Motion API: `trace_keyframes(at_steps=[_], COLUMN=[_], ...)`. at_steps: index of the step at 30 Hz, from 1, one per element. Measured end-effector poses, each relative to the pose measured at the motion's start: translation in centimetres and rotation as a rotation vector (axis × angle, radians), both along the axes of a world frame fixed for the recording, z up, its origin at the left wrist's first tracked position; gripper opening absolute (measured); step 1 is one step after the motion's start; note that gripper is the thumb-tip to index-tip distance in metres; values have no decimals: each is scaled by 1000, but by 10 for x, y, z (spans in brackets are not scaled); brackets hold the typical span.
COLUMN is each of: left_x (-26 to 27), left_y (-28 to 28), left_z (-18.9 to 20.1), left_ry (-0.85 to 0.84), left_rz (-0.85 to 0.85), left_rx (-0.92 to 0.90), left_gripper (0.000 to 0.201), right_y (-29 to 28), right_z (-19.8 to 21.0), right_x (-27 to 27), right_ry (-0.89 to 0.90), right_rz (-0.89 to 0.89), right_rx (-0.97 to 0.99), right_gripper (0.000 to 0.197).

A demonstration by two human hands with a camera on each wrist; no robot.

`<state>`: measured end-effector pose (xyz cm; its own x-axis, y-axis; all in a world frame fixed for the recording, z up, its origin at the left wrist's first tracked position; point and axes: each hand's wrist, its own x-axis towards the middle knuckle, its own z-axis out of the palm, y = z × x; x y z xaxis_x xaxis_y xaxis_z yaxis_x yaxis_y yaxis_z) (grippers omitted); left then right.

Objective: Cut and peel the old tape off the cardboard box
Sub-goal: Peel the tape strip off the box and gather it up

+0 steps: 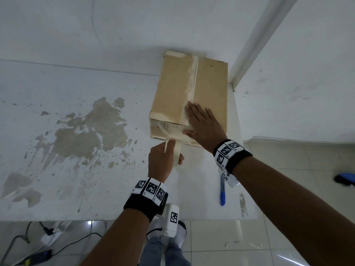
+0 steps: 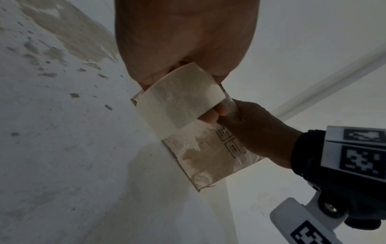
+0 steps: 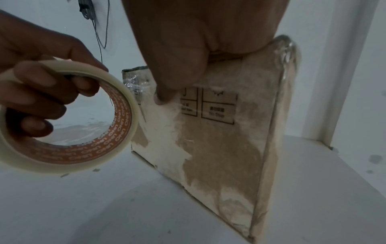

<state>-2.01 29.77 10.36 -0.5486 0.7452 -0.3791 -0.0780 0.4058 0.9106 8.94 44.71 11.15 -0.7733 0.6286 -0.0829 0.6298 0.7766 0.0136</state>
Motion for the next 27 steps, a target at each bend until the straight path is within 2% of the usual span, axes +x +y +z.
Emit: trace_keyframes(at_steps=[3, 8, 13, 21, 27], left_x=[0, -1, -3, 2, 2], left_y=[1, -1, -3, 2, -1], left_z=[4, 7, 3, 16, 22], left_ry=[0, 21, 35, 14, 37], left_rz=[-1, -12, -10, -7, -21], left_rx=[5, 9, -6, 22, 3], left_gripper=[54, 53, 56, 51, 52], right_y=[-1, -10, -4, 1, -4], right_z=[0, -5, -1, 12, 8], right_x=[2, -5, -3, -1, 1], right_ry=[18, 94, 29, -92, 44], right_rz=[-9, -139, -54, 13, -33], right_rx=[-6, 37, 13, -72, -73], right_gripper=[82, 88, 81, 80, 77])
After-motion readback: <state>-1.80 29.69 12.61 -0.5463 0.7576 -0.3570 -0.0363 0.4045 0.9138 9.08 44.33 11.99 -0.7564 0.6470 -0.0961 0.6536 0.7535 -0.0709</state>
